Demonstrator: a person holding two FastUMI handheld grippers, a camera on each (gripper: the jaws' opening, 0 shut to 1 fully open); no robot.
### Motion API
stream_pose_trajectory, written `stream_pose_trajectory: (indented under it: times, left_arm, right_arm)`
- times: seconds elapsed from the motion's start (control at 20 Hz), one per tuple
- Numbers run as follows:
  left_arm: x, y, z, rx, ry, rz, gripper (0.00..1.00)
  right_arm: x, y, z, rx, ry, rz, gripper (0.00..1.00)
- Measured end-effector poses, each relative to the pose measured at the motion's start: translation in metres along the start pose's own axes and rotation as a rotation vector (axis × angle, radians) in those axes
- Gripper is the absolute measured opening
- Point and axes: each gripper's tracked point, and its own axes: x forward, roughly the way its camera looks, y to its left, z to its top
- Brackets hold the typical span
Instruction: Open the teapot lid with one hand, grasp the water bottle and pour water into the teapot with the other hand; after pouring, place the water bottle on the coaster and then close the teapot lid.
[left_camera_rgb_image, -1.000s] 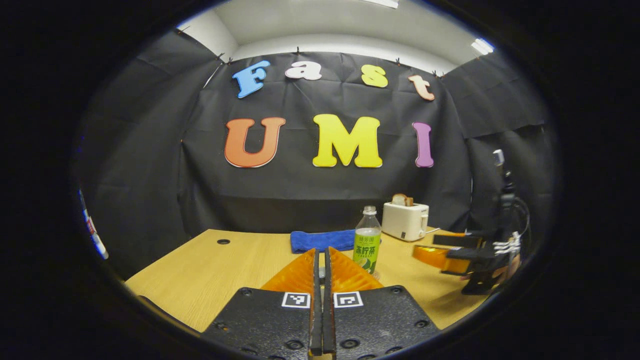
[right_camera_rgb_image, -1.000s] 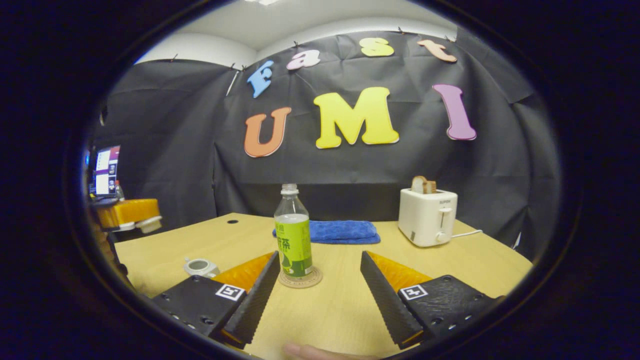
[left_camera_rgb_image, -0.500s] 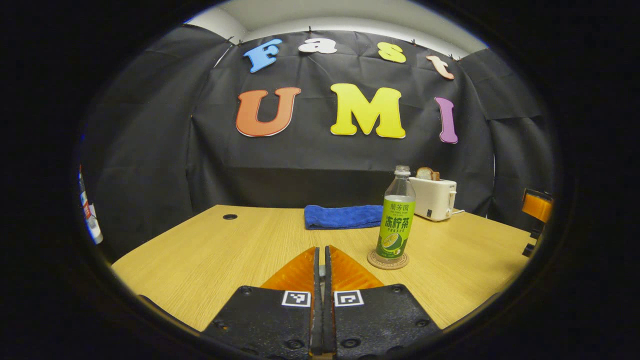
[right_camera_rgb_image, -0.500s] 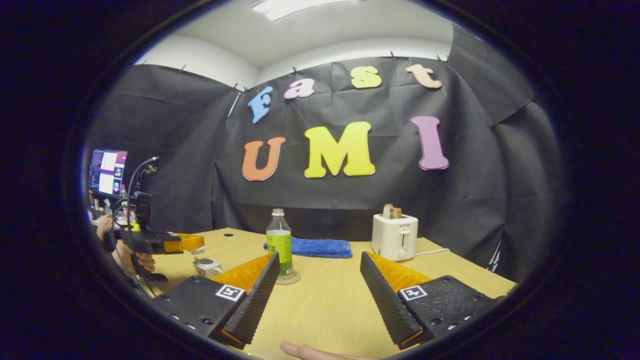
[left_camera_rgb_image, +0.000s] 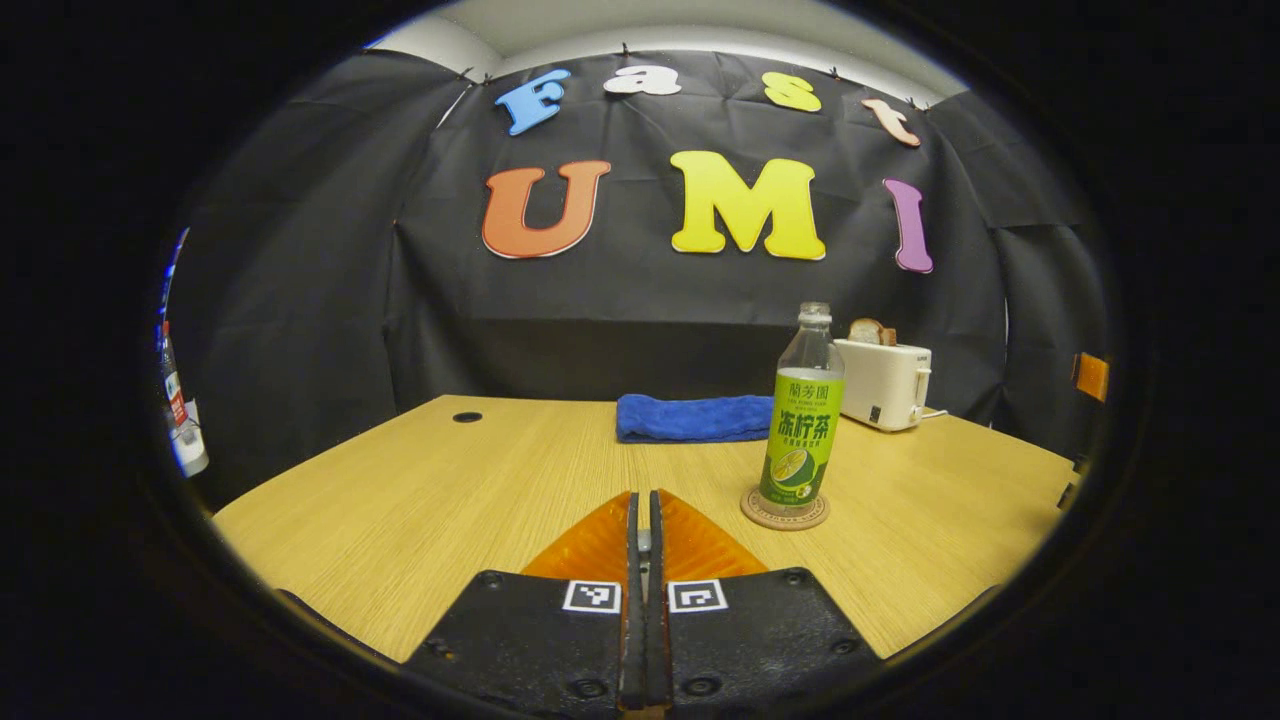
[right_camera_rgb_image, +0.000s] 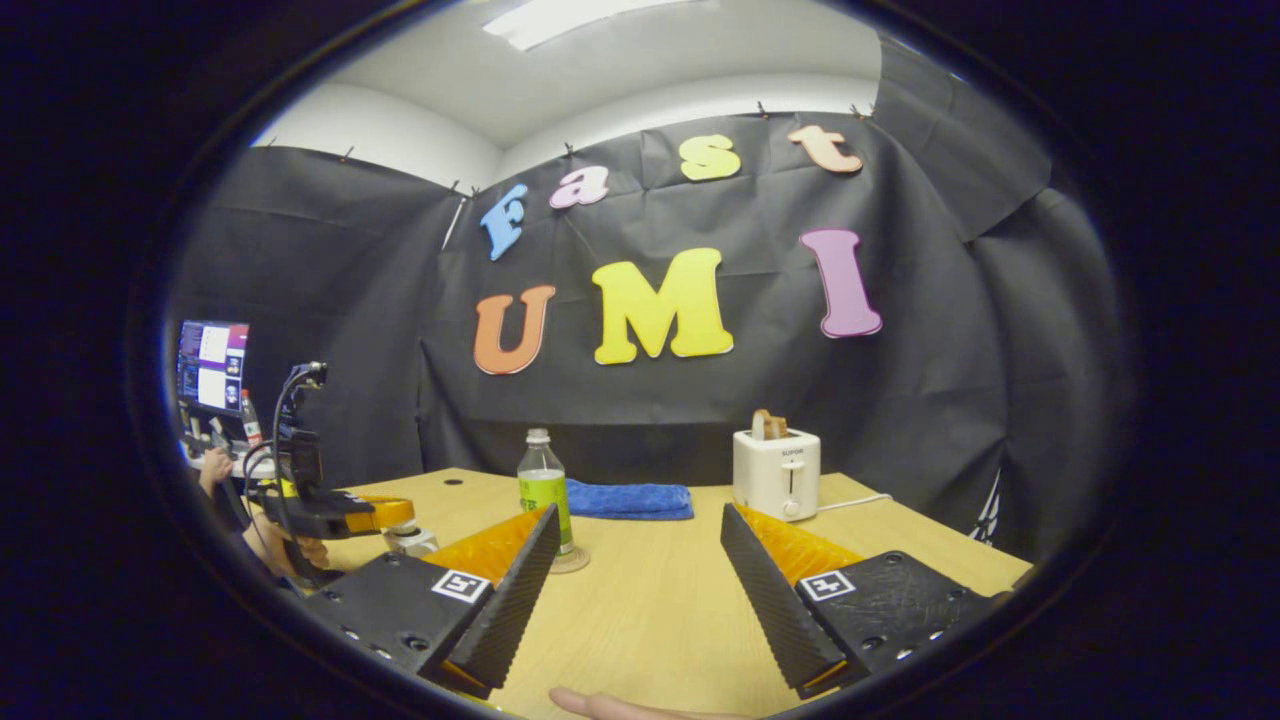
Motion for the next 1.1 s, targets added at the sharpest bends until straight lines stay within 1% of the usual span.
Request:
stream_pose_trajectory:
  times: [0.15, 0.4, 0.45, 0.55, 0.6, 0.65, 0.75, 0.9, 0.95, 1.0, 1.05, 1.1]
  left_arm:
    - [-0.002, 0.000, 0.001, 0.010, 0.004, 0.011, 0.03]
    - [0.001, -0.006, -0.002, 0.066, 0.017, 0.028, 0.04]
    - [0.003, -0.009, -0.002, 0.069, 0.017, 0.022, 0.04]
    - [0.006, -0.011, -0.010, 0.058, 0.038, 0.026, 0.04]
    - [0.007, -0.010, -0.009, 0.056, 0.039, 0.028, 0.04]
    - [0.008, -0.011, -0.009, 0.049, 0.039, 0.022, 0.04]
    - [0.009, -0.012, -0.010, 0.049, 0.046, 0.029, 0.04]
    - [0.009, -0.016, -0.011, 0.056, 0.060, 0.025, 0.07]
    - [0.008, -0.020, -0.011, 0.056, 0.070, 0.022, 0.13]
    - [0.004, -0.019, -0.010, 0.063, 0.076, 0.036, 0.22]
    - [0.002, -0.019, -0.006, 0.077, 0.072, 0.049, 0.35]
    - [-0.002, -0.019, -0.001, 0.090, 0.065, 0.054, 0.40]
  right_arm:
    - [-0.001, 0.004, 0.001, -0.003, -0.007, 0.012, 0.96]
    - [0.002, 0.007, -0.008, -0.003, 0.020, 0.023, 0.96]
    - [0.003, 0.006, -0.009, -0.005, 0.022, 0.022, 0.96]
    - [0.003, 0.007, -0.010, -0.001, 0.025, 0.026, 0.96]
    - [0.003, 0.007, -0.011, 0.001, 0.028, 0.026, 0.94]
    - [0.003, 0.006, -0.011, 0.001, 0.030, 0.024, 0.94]
    - [0.003, 0.007, -0.009, -0.003, 0.026, 0.026, 0.96]
    - [0.000, 0.003, -0.004, -0.013, 0.016, 0.012, 0.96]
    - [-0.002, 0.003, 0.000, -0.013, 0.009, 0.008, 0.96]
    - [-0.003, 0.003, 0.003, -0.011, 0.001, 0.005, 0.96]
    - [-0.005, 0.003, 0.007, -0.014, -0.006, 0.000, 0.96]
    - [-0.007, 0.002, 0.010, -0.024, -0.014, -0.006, 0.96]
